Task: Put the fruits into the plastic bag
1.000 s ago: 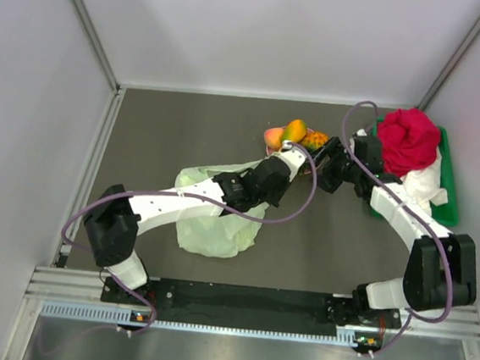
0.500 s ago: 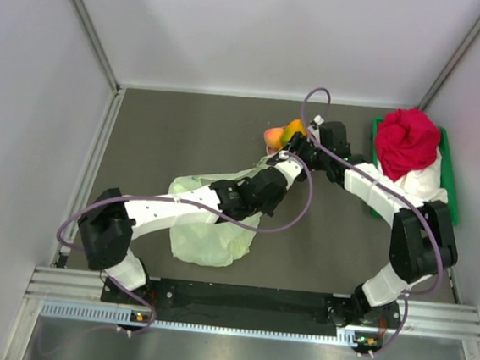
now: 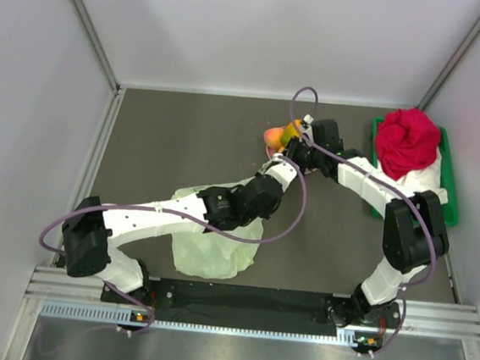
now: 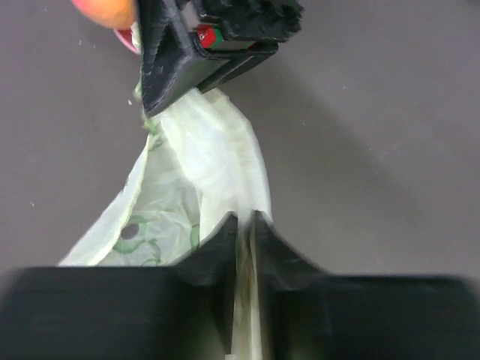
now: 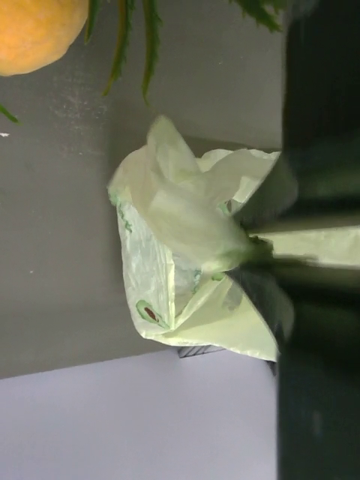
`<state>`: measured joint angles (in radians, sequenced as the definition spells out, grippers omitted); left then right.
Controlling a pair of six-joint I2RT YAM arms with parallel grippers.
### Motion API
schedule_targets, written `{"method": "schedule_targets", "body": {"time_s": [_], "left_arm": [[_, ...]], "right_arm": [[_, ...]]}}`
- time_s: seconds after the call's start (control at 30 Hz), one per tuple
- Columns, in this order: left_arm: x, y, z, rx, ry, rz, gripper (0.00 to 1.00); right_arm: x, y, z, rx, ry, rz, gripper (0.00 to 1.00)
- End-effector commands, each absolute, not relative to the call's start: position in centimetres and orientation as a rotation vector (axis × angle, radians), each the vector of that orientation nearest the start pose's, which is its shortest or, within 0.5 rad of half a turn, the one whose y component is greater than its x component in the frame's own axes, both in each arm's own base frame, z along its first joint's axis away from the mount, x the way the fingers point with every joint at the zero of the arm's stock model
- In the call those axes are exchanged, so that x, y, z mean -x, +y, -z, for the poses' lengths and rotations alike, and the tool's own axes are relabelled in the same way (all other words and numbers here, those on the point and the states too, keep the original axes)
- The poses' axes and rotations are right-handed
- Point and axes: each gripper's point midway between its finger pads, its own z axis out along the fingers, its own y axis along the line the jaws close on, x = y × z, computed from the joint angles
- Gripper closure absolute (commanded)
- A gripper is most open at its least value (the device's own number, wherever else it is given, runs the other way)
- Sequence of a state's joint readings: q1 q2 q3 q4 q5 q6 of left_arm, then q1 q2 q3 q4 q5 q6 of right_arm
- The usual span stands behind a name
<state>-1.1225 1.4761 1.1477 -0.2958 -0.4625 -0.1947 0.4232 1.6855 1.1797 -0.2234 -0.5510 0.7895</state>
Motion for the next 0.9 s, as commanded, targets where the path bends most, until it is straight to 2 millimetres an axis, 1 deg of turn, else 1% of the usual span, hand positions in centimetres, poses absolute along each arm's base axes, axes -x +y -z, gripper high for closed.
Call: {"method": "schedule_targets", "body": {"time_s": [0.0,0.03,0.07,0.1,0.13,0.17,0.2,0.23,0.27,0.3,0.33,0.37,0.4,0.47,0.53,0.57,0.6,0.63,0.67,0.7,0.73,0.77,0.8,0.83,0.87], "left_arm": [[-25.2,-32.8,-21.0,-0.548,1.979,0.24,0.4],[-25.9,-31.9,-22.1,-0.483,1.959,0.2,0.28],[-26.2,-31.5,-24.1,-0.443,1.923,0.211,0.15],[-26.7,-31.0,-25.5,-0.419,1.896,0.201,0.09],[-27.2,-30.2,-27.0,-0.371,1.867,0.183,0.01],[-27.5,-29.4,-29.9,-0.311,1.825,0.218,0.01],[-28.4,-28.0,-31.2,-0.249,1.808,0.217,0.01],[-28.9,-27.0,-32.5,-0.203,1.789,0.228,0.01],[-28.9,-25.3,-34.9,-0.137,1.749,0.261,0.01],[-29.9,-23.3,-35.8,-0.058,1.734,0.259,0.01],[-30.2,-21.8,-36.9,-0.003,1.71,0.277,0.01],[-29.8,-20.2,-38.5,0.046,1.674,0.319,0.01],[-30.5,-18.2,-39.2,0.116,1.65,0.318,0.01],[-30.2,-16.4,-40.6,0.145,1.601,0.349,0.01],[-30.2,-16.6,-40.7,0.084,1.601,0.363,0.01],[-30.4,-17.4,-40.0,0.043,1.631,0.355,0.02],[-30.4,-18.7,-39.2,-0.024,1.667,0.385,0.03],[-30.6,-19.6,-38.4,-0.05,1.7,0.397,0.05],[-31.2,-20.8,-36.6,-0.088,1.769,0.394,0.06],[-31.0,-22.5,-35.8,-0.121,1.806,0.464,0.08],[-31.1,-23.5,-34.8,-0.138,1.84,0.489,0.09],[-31.4,-24.8,-33.5,-0.159,1.872,0.525,0.09],[-31.4,-25.8,-33.0,-0.15,1.886,0.578,0.1],[-30.9,-27.2,-31.4,-0.204,1.916,0.646,0.11],[-30.7,-28.2,-30.2,-0.239,1.933,0.685,0.12]], "right_arm": [[-35.4,30.0,-19.0,-0.008,2.364,-1.285,1.0],[-35.9,30.4,-20.6,0.019,2.32,-1.309,1.0],[-36.2,30.7,-21.7,0.039,2.287,-1.324,1.0],[-36.8,31.2,-23.5,0.07,2.217,-1.354,1.0],[-37.2,31.8,-25.8,0.107,2.148,-1.393,1.0],[-37.4,32.1,-27.2,0.124,2.098,-1.419,1.0],[-37.8,32.7,-29.6,0.131,2.026,-1.469,1.0],[-38.0,33.2,-32.1,0.184,1.92,-1.518,1.0],[-38.0,33.7,-33.7,0.215,1.857,-1.552,1.0],[-37.8,34.1,-35.2,0.225,1.812,-1.595,1.0],[-37.4,34.4,-38.1,0.3,1.695,-1.627,1.0],[-37.0,34.8,-39.4,0.338,1.646,-1.65,1.0],[-36.5,35.3,-40.6,0.369,1.605,-1.676,1.0],[-35.7,35.6,-41.8,0.417,1.545,-1.702,1.0],[-35.1,36.0,-41.0,0.424,1.559,-1.728,1.0],[-34.9,36.1,-40.5,0.426,1.558,-1.734,1.0],[-34.7,36.2,-38.6,0.405,1.604,-1.743,1.0],[-34.4,36.0,-38.1,0.394,1.616,-1.749,1.0],[-34.1,35.8,-37.5,0.381,1.626,-1.754,1.0],[-33.8,35.6,-35.6,0.348,1.67,-1.759,1.0],[-33.4,35.2,-35.7,0.332,1.665,-1.75,1.0],[-33.2,35.0,-35.3,0.317,1.678,-1.743,1.0],[-33.1,34.8,-33.7,0.293,1.723,-1.719,1.0],[-32.7,34.4,-33.9,0.297,1.72,-1.703,1.0],[-32.5,34.3,-33.6,0.297,1.729,-1.689,1.0]]}}
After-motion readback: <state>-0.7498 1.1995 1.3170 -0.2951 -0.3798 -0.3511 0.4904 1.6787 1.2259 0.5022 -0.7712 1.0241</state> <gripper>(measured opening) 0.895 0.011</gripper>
